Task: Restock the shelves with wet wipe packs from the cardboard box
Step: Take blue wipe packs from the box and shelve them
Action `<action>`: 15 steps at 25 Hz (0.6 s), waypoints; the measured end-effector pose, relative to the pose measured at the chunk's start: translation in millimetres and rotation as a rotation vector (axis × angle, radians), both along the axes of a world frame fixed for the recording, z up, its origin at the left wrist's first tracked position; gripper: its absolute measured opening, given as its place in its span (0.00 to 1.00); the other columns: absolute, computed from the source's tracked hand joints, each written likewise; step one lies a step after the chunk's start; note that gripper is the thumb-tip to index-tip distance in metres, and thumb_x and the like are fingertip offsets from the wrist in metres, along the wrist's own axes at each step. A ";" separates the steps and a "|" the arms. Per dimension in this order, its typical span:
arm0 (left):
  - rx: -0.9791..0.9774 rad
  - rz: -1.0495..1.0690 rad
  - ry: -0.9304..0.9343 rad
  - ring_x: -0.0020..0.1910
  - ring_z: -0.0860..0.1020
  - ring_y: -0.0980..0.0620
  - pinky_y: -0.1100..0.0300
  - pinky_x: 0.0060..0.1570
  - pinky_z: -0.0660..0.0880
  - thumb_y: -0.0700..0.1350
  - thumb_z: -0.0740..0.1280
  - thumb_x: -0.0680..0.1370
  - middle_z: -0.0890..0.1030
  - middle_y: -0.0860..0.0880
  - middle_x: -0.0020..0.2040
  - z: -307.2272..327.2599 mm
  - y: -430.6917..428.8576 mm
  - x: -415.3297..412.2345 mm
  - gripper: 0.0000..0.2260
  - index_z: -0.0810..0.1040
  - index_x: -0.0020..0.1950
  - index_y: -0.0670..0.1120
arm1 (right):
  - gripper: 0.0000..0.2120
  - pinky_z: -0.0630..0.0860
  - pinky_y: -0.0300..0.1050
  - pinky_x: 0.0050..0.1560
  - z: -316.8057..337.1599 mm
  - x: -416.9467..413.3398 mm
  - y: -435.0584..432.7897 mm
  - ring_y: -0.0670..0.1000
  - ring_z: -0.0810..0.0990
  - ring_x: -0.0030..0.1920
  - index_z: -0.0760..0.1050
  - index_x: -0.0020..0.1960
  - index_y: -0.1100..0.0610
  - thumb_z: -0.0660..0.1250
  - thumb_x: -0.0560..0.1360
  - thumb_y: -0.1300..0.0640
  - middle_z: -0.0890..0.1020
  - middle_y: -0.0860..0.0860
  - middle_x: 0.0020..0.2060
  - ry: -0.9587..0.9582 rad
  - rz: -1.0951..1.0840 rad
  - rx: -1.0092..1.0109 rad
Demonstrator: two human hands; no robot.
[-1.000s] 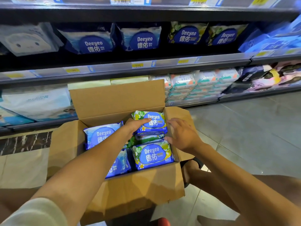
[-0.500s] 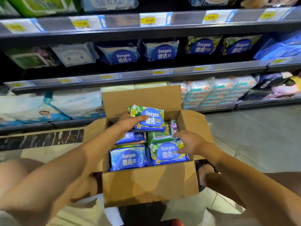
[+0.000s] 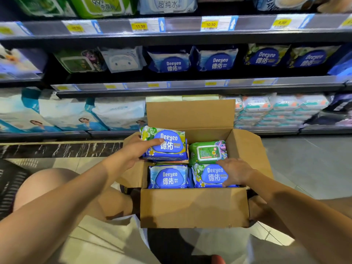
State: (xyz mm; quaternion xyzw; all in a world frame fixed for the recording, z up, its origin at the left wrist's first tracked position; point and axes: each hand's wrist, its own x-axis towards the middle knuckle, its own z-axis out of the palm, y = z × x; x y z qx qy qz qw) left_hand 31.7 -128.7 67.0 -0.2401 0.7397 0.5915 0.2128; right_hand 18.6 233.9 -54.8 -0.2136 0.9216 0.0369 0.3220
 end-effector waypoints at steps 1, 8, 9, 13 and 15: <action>0.010 0.017 0.002 0.36 0.86 0.57 0.62 0.33 0.79 0.51 0.79 0.73 0.89 0.52 0.42 -2.6 -1.7 1.0 0.12 0.82 0.53 0.51 | 0.48 0.67 0.52 0.70 -2.0 -0.8 -1.2 0.55 0.69 0.73 0.58 0.80 0.52 0.75 0.69 0.34 0.72 0.52 0.73 -0.012 -0.002 0.005; 0.057 0.061 0.013 0.39 0.87 0.54 0.59 0.39 0.81 0.53 0.79 0.73 0.89 0.49 0.45 -14.7 -9.1 -6.5 0.14 0.83 0.55 0.49 | 0.52 0.73 0.51 0.67 -5.2 -13.1 -8.2 0.55 0.71 0.71 0.57 0.81 0.54 0.79 0.67 0.38 0.72 0.54 0.73 -0.111 -0.077 -0.061; 0.060 0.058 0.015 0.40 0.87 0.53 0.58 0.40 0.81 0.53 0.79 0.73 0.89 0.49 0.45 -15.1 -9.1 -8.4 0.16 0.83 0.56 0.48 | 0.53 0.73 0.49 0.68 -4.7 -14.4 -8.6 0.55 0.71 0.72 0.57 0.81 0.54 0.80 0.66 0.38 0.71 0.54 0.74 -0.112 -0.090 -0.072; 0.067 0.048 0.018 0.38 0.87 0.55 0.58 0.39 0.80 0.53 0.78 0.74 0.89 0.50 0.43 -16.3 -7.7 -15.2 0.14 0.81 0.55 0.49 | 0.51 0.74 0.46 0.63 -2.3 -12.3 -11.5 0.52 0.73 0.71 0.59 0.81 0.52 0.78 0.66 0.37 0.72 0.50 0.74 -0.070 -0.091 -0.073; 0.065 0.039 0.018 0.39 0.86 0.55 0.57 0.41 0.80 0.53 0.78 0.74 0.89 0.51 0.43 -17.1 -7.2 -17.5 0.14 0.81 0.54 0.49 | 0.50 0.75 0.47 0.62 1.5 -8.0 -13.8 0.51 0.73 0.70 0.59 0.81 0.49 0.76 0.66 0.35 0.73 0.48 0.73 -0.012 -0.079 -0.049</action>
